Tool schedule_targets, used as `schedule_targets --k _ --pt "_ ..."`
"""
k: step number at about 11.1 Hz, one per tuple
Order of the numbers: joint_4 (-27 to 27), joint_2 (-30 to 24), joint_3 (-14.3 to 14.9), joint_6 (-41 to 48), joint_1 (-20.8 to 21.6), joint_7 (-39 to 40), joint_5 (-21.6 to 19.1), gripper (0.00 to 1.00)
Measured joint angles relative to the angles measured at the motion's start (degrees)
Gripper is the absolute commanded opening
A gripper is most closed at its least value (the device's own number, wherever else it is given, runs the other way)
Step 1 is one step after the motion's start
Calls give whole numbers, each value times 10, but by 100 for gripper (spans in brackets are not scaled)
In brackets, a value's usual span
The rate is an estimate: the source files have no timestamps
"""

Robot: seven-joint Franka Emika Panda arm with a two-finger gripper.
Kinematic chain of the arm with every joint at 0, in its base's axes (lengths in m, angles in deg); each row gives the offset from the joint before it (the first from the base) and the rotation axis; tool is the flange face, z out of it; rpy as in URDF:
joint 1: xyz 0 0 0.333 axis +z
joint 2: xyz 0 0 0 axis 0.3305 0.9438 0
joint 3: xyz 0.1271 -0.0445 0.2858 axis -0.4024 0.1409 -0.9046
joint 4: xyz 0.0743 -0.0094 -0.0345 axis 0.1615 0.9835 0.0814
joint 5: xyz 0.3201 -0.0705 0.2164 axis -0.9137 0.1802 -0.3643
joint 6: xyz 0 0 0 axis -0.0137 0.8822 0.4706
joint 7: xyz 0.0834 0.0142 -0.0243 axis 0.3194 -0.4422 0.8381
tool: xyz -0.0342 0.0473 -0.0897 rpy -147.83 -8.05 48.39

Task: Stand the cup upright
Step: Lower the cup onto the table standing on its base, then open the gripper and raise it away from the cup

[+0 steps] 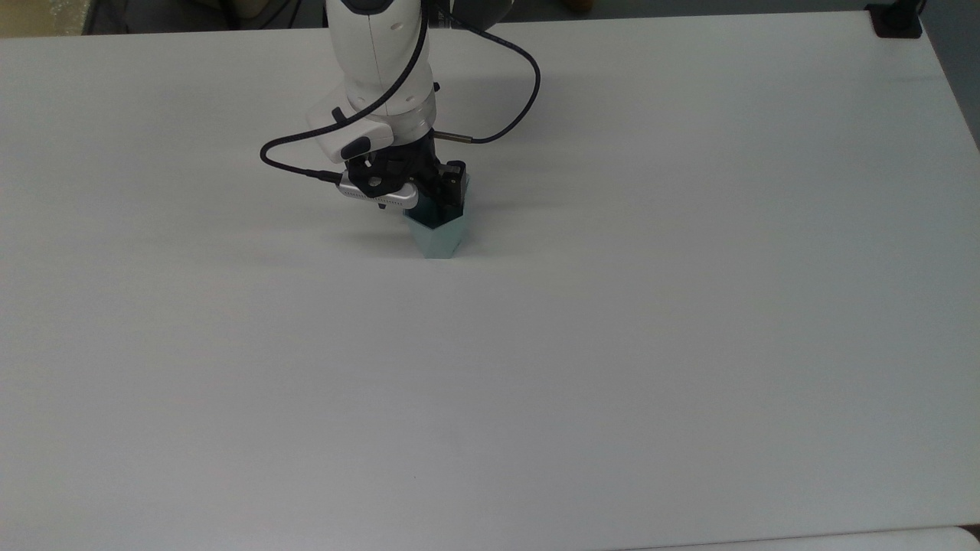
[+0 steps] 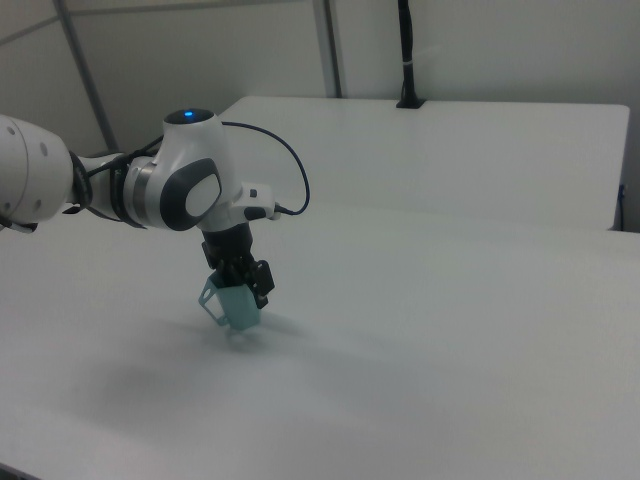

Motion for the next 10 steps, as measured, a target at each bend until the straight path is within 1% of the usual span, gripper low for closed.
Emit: schedule_targets --k 3,7,8,10 --pt "-24 -7 0 6 -1 7 0 100" --pt "-120 -46 1 100 -31 15 0 100" --pt "-140 -62 1 134 -39 28 1 100" --pt "-158 -99 2 202 -60 110 5 100"
